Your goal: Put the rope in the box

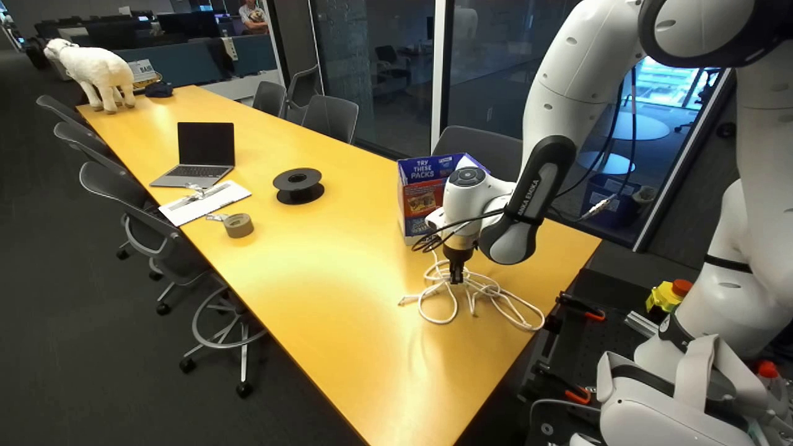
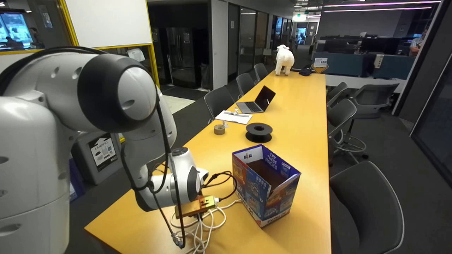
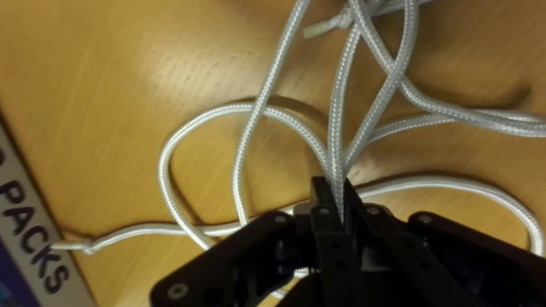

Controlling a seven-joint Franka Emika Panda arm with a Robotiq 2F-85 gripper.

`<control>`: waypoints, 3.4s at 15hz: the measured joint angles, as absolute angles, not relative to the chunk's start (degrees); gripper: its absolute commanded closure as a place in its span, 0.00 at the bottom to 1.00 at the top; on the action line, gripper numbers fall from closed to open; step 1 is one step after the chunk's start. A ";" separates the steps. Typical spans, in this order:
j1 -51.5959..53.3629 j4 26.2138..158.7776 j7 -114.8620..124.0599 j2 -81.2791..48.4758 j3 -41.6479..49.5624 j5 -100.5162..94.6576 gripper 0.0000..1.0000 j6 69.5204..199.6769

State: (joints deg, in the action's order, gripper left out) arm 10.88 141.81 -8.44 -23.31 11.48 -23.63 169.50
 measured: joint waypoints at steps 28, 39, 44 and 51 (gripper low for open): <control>37.82 99.01 51.92 -19.14 46.05 -63.88 0.90 130.04; 14.46 72.25 60.93 -24.10 16.79 -72.96 0.90 101.48; 9.70 61.58 60.77 -31.50 14.73 -74.61 0.90 98.37; 5.50 49.48 58.11 -40.01 13.56 -76.91 0.90 95.50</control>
